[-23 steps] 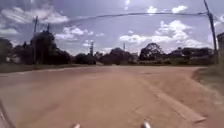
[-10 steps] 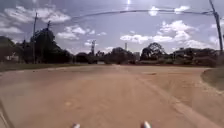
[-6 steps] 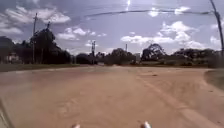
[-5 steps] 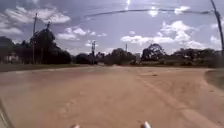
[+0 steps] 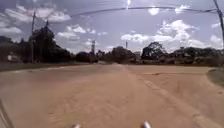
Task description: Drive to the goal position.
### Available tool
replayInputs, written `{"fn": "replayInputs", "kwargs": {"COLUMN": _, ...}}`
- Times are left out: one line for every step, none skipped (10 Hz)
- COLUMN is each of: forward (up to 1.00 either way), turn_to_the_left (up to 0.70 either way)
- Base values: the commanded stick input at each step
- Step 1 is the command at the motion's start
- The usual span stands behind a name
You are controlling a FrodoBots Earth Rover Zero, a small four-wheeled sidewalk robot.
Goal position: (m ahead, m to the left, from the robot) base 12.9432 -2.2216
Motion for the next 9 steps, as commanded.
{"fn": "replayInputs", "kwargs": {"forward": 0.50, "turn_to_the_left": -0.50}}
{"fn": "replayInputs", "kwargs": {"forward": 0.50, "turn_to_the_left": -0.50}}
{"fn": "replayInputs", "kwargs": {"forward": 0.50, "turn_to_the_left": -0.50}}
{"fn": "replayInputs", "kwargs": {"forward": 0.50, "turn_to_the_left": -0.50}}
{"fn": "replayInputs", "kwargs": {"forward": 0.50, "turn_to_the_left": -0.50}}
{"fn": "replayInputs", "kwargs": {"forward": 0.50, "turn_to_the_left": -0.28}}
{"fn": "replayInputs", "kwargs": {"forward": 0.50, "turn_to_the_left": -0.03}}
{"fn": "replayInputs", "kwargs": {"forward": 0.50, "turn_to_the_left": 0.00}}
{"fn": "replayInputs", "kwargs": {"forward": 0.50, "turn_to_the_left": 0.00}}
